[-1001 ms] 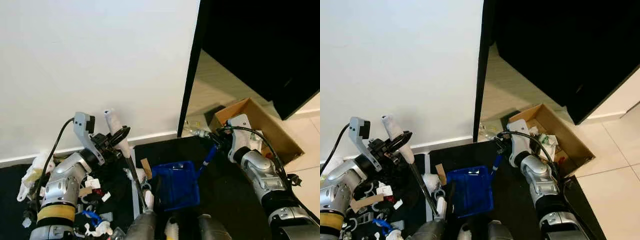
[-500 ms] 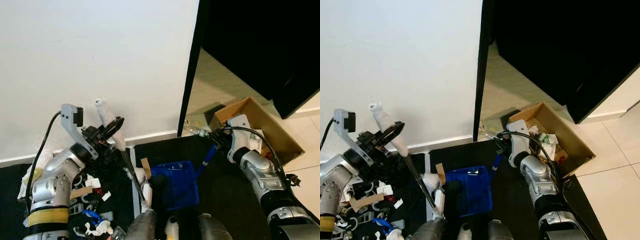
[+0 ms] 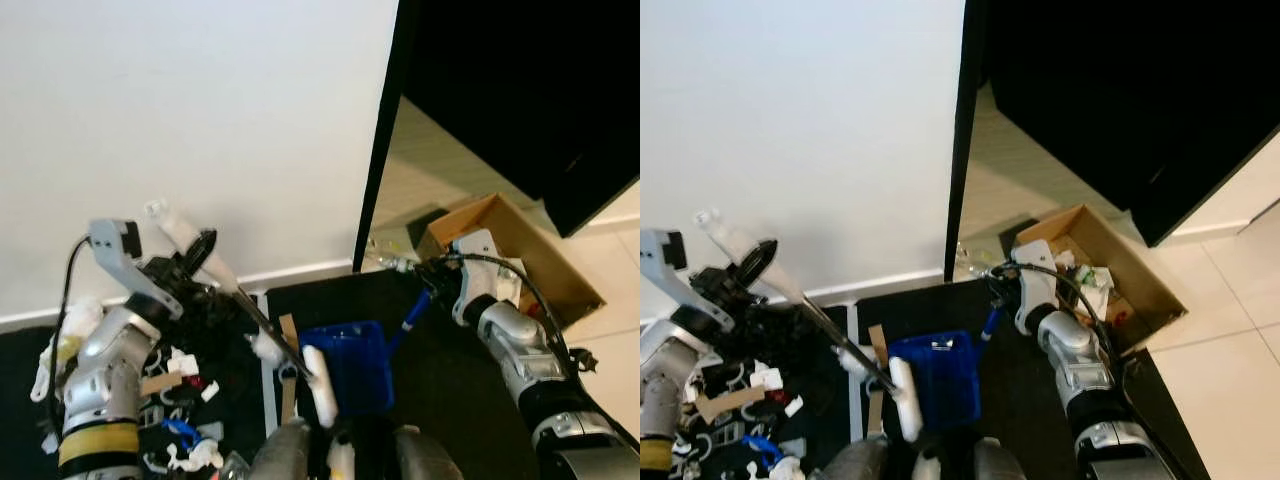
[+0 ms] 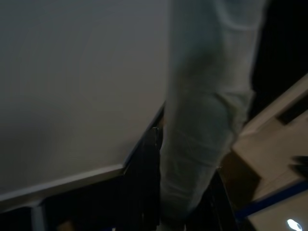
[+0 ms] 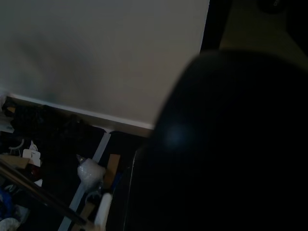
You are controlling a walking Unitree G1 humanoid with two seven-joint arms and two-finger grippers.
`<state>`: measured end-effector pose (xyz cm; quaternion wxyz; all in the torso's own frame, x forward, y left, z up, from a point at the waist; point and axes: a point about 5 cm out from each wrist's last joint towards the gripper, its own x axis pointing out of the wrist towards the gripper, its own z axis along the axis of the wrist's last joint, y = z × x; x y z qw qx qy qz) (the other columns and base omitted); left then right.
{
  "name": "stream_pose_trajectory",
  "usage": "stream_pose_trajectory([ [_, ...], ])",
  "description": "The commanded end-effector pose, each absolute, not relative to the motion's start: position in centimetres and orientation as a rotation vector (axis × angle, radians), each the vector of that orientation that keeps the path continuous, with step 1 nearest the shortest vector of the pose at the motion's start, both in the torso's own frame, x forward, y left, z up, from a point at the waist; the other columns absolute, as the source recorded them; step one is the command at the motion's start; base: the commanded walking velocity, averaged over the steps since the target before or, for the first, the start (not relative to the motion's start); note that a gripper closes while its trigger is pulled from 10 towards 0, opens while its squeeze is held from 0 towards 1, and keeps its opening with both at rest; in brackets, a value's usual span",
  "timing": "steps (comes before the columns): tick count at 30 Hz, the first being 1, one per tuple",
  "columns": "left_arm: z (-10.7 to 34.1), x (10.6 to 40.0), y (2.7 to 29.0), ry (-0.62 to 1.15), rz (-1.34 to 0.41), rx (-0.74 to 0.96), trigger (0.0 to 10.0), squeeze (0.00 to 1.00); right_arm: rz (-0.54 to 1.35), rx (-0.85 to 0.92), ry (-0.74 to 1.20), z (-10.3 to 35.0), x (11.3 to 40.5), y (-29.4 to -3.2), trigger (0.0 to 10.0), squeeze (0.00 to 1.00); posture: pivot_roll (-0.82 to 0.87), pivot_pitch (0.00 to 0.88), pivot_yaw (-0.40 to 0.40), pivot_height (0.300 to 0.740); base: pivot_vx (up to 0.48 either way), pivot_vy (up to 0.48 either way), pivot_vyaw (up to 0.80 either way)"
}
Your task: Sweep floor
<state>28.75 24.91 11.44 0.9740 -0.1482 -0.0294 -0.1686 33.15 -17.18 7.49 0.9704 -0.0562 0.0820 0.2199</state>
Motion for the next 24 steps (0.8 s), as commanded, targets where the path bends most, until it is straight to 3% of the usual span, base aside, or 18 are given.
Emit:
stream_pose_trajectory([
  [1,10.3,28.5,25.3,-0.039,-0.273,-0.25,10.0,0.0,0.462,-0.121,0.213,6.5,32.6,-17.2,10.0,0.0,0.17,0.246,-0.015,0.74,0.0,0.0,0.0],
  [5,10.4,28.6,25.8,-0.06,-0.218,-0.234,10.0,0.0,0.459,-0.125,0.215,6.4,32.5,-17.6,10.0,0.0,0.16,0.247,-0.015,0.74,0.0,0.0,0.0],
  [14,14.4,28.9,27.4,-0.178,-0.266,-0.292,10.0,0.0,0.443,-0.125,0.218,6.3,32.3,-18.1,10.0,0.0,0.17,0.233,-0.01,0.74,0.0,0.0,0.0],
  [18,16.7,28.9,28.5,-0.23,-0.284,-0.391,10.0,0.0,0.449,-0.122,0.219,6.3,32.4,-17.7,10.0,0.0,0.18,0.227,-0.011,0.74,0.0,0.0,0.0],
  [24,17.3,28.8,29.9,-0.192,-0.26,-0.075,10.0,0.0,0.455,-0.121,0.217,6.4,32.6,-17.6,10.0,0.0,0.18,0.223,-0.014,0.74,0.0,0.0,0.0],
])
